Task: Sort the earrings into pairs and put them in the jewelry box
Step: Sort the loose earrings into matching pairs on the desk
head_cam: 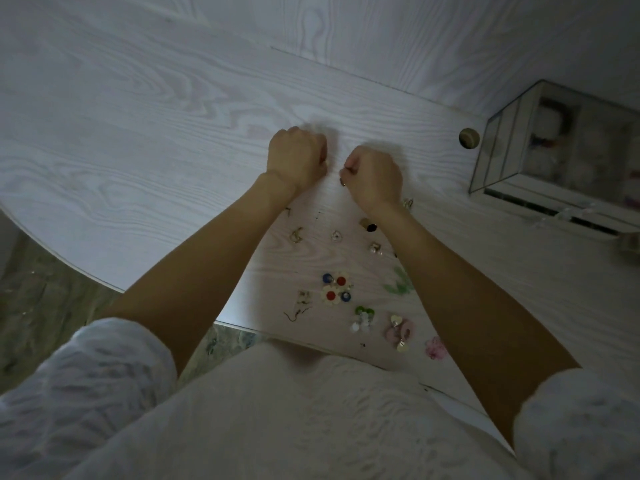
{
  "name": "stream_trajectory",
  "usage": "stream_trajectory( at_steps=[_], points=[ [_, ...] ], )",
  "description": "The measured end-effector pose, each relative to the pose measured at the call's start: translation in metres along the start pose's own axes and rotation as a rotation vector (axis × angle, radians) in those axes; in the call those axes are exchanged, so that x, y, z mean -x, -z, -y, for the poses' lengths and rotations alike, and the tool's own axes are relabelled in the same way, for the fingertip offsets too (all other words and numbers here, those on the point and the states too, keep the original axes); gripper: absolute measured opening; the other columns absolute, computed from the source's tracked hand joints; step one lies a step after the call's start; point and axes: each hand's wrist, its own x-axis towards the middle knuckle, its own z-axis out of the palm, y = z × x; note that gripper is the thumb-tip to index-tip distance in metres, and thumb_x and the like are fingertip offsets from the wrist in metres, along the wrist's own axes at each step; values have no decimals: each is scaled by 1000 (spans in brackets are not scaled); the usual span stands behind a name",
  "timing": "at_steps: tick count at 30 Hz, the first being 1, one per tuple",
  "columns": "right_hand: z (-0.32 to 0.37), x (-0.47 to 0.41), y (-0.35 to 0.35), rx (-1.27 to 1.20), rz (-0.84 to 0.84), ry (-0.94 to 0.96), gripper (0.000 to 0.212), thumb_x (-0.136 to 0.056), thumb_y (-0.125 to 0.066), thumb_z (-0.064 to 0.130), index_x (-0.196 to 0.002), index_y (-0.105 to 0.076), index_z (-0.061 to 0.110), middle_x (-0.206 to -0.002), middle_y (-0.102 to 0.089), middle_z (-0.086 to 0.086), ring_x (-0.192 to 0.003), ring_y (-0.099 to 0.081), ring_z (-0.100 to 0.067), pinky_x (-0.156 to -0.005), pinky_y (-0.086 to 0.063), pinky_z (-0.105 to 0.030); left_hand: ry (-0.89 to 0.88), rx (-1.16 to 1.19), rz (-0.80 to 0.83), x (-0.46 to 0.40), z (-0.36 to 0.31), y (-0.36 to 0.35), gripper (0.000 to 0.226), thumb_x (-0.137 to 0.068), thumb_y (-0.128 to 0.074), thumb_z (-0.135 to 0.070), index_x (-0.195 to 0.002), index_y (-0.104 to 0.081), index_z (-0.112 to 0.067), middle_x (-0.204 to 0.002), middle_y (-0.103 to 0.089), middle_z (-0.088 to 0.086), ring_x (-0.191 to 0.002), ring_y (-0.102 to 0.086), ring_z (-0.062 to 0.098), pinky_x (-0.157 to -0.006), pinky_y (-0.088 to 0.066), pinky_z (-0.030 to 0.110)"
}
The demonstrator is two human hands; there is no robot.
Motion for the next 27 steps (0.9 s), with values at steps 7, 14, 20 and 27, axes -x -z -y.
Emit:
stream_trajectory(
  at_steps=[7, 14, 20, 27],
  points=[
    [-29, -11, 28, -30, 23, -72, 9, -86, -63, 20, -91, -68, 14, -96, -69, -1, -86, -62, -14, -67, -41, -23, -57, -102, 194, -11, -6, -1, 27, -88, -51, -27, -103, -63, -7, -107, -64, 13, -103, -52, 31, -85, -38, 36],
    [-59, -8, 48, -180, -89, -102, 8, -84, -65, 18, -84, -69, 11, -88, -69, -3, -77, -58, -9, -67, -45, -22, -161, -139, 93, -13, -13, 3, 25, -92, -42, -17, -104, -55, 1, -104, -61, 20, -100, -50, 34, -84, -36, 40],
    [-84, 31, 58, -250, -219, -48, 8, -85, -63, 16, -84, -66, 9, -80, -66, -1, -70, -56, -10, -64, -43, -19, -191, 300, -49, 6, -42, 12, 15, -87, -58, -23, -94, -60, -10, -92, -68, 4, -86, -56, 23, -72, -39, 30],
    [-124, 98, 56, -178, -221, -175, 9, -85, -63, 12, -93, -65, 7, -89, -68, -9, -76, -55, -11, -73, -41, -19, -308, 395, 113, 42, -134, -26, 14, -87, -59, -24, -96, -65, -15, -90, -70, 5, -82, -64, 22, -71, -52, 34]
  ],
)
